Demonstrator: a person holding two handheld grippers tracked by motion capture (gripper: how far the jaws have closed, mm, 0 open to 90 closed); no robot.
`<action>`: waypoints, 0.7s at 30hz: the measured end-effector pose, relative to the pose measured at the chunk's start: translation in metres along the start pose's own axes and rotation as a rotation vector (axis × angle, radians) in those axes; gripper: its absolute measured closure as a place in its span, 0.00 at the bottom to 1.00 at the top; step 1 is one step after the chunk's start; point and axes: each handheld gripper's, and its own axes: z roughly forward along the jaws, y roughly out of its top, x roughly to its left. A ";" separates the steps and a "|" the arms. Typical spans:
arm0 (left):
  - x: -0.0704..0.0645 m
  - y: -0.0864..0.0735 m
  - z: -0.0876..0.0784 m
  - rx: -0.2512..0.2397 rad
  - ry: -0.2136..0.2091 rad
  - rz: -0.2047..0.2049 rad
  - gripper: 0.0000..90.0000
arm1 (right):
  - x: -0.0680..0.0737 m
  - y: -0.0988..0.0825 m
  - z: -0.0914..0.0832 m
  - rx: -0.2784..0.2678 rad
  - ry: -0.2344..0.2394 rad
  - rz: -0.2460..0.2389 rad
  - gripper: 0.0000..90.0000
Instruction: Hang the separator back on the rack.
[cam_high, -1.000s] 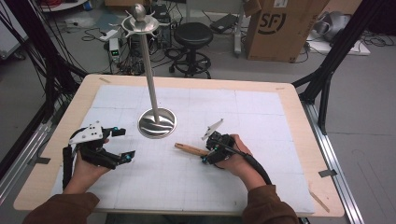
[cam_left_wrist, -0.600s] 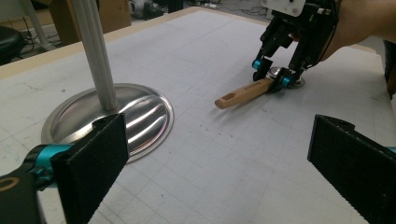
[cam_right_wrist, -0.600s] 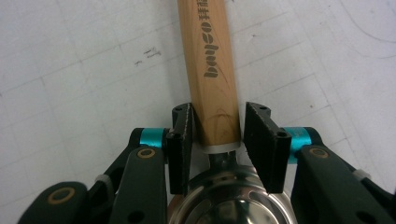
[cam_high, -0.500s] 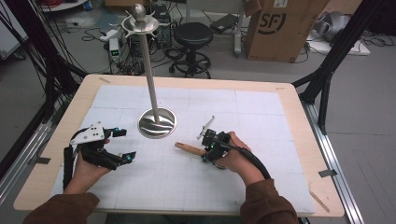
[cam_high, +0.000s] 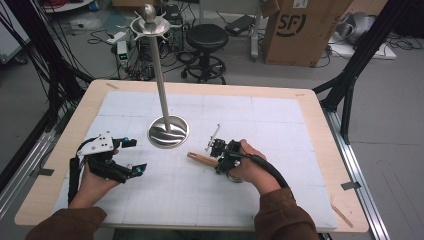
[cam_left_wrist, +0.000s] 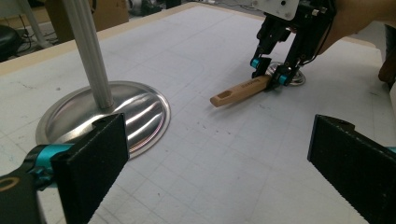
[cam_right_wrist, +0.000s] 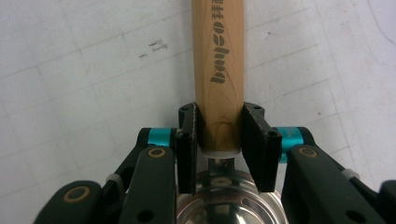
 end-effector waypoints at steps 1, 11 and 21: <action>0.000 0.000 0.000 0.001 -0.001 0.000 0.07 | 0.000 -0.001 0.000 -0.010 -0.005 -0.005 0.76; 0.001 -0.001 -0.002 0.002 0.002 -0.002 0.07 | 0.001 -0.016 -0.010 -0.129 0.029 0.000 0.76; -0.001 0.000 -0.001 0.000 -0.001 -0.006 0.07 | 0.006 -0.035 -0.044 -0.340 0.040 0.031 0.76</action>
